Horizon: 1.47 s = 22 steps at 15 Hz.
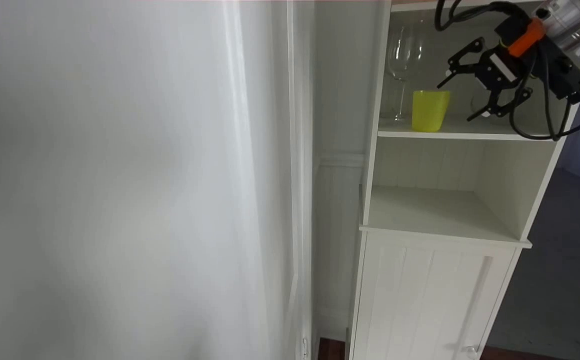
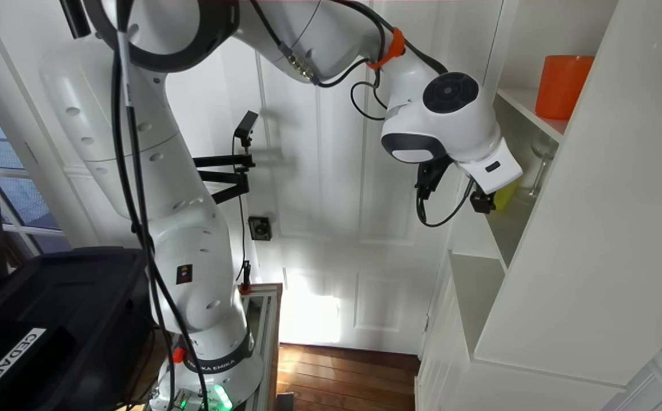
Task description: Move the cup from the top shelf to the top of the rack
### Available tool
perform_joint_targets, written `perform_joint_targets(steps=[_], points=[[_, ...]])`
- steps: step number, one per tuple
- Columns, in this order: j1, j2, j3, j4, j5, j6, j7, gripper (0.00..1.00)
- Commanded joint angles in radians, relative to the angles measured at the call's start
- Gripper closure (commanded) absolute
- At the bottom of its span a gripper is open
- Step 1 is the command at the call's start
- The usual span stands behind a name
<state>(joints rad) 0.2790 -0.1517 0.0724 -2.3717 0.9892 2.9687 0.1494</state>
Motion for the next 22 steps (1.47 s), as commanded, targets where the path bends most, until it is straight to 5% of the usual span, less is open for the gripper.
perform_joint_targets(steps=[1,8,10,12,20,22], points=[[0.020,0.020,-0.021,0.029,0.096,0.004,-0.077,0.00],[0.016,0.065,-0.013,0.071,0.204,-0.008,-0.142,0.00],[0.012,0.076,-0.013,0.072,0.201,-0.015,-0.144,0.27],[0.008,0.079,-0.014,0.065,0.192,-0.018,-0.140,0.43],[-0.009,-0.004,-0.049,0.024,0.212,-0.064,-0.201,0.98],[-0.007,-0.037,-0.072,0.014,0.238,-0.097,-0.250,1.00]])
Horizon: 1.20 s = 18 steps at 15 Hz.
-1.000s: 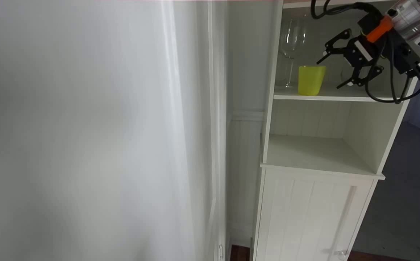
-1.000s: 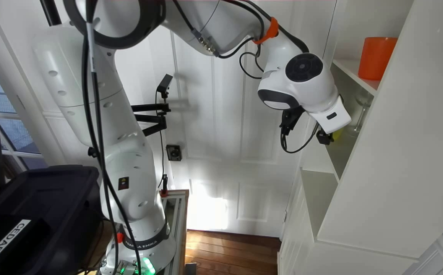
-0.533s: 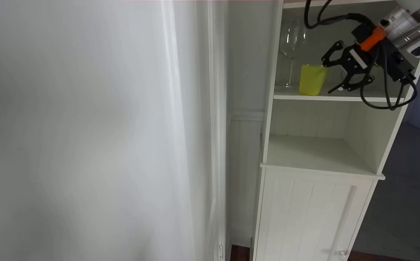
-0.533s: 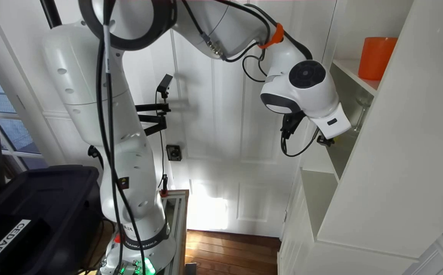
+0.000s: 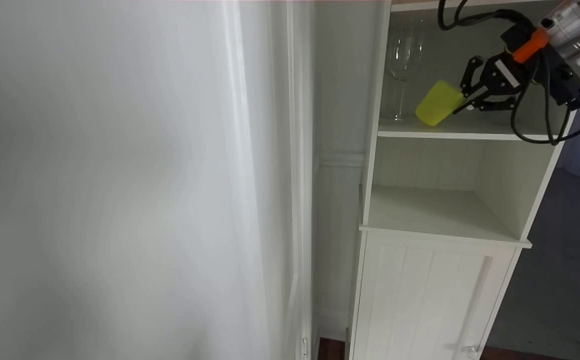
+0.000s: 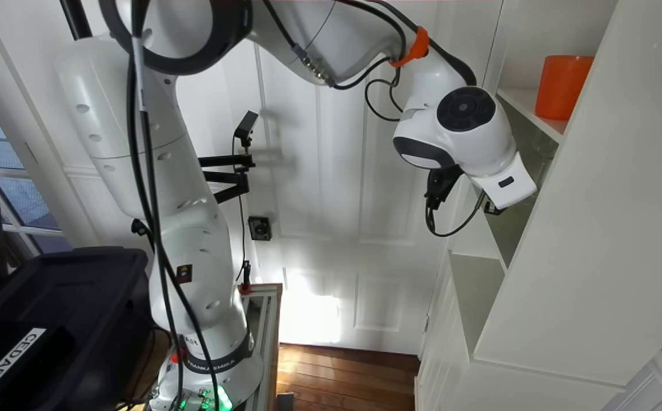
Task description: Move the cup from the top shelf to the top of the rack
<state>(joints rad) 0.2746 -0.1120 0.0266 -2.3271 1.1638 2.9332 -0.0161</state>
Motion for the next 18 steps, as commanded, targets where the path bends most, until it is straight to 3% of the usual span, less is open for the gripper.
perform_joint_targets(steps=[1,3,6,7,10,18], points=[[-0.002,-0.096,-0.038,-0.036,0.077,-0.084,-0.115,1.00],[-0.004,-0.135,-0.057,-0.054,0.060,-0.144,-0.152,0.99],[-0.027,-0.202,-0.061,-0.107,-0.092,-0.260,-0.108,0.99],[-0.088,-0.219,-0.017,-0.119,-0.143,-0.308,-0.087,0.99],[-0.145,-0.251,-0.010,-0.142,-0.301,-0.446,-0.024,0.99],[-0.205,-0.376,0.024,-0.131,-0.604,-0.697,0.103,0.99]])
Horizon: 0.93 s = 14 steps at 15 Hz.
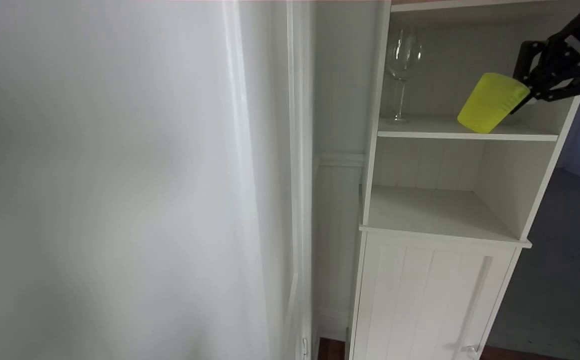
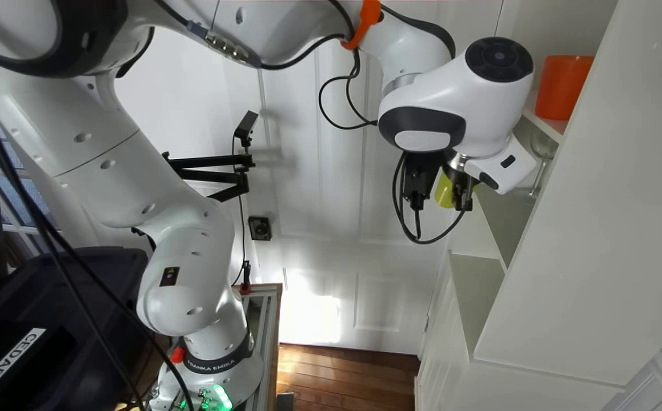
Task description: Move the cup from the top shelf to the top of the rack
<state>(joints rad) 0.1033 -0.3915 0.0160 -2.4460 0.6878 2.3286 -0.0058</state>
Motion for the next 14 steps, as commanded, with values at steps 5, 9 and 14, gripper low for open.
perform_joint_targets(steps=[5,9,14], points=[[-0.064,-0.233,0.054,0.035,-0.343,-0.289,0.224,0.99],[-0.069,-0.300,0.063,0.105,-0.404,-0.372,0.241,0.99],[-0.057,-0.296,0.053,0.098,-0.378,-0.352,0.219,0.99]])
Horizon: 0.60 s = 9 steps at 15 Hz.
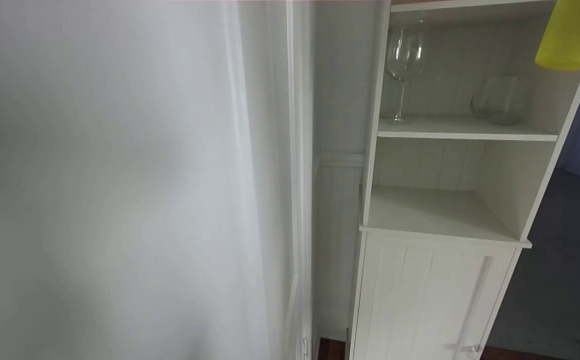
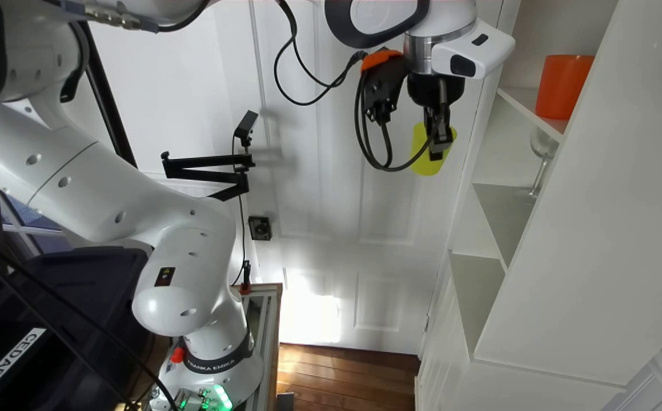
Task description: Move the cup from the top shelf to the top of the rack
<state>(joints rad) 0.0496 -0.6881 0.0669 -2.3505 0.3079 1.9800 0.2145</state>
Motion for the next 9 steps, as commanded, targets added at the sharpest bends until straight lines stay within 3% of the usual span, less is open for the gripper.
perform_joint_targets(steps=[1,9], points=[[-0.001,-0.002,-0.001,0.007,0.009,0.008,-0.005,0.99],[-0.012,-0.040,-0.017,0.130,-0.007,-0.003,-0.003,0.99]])
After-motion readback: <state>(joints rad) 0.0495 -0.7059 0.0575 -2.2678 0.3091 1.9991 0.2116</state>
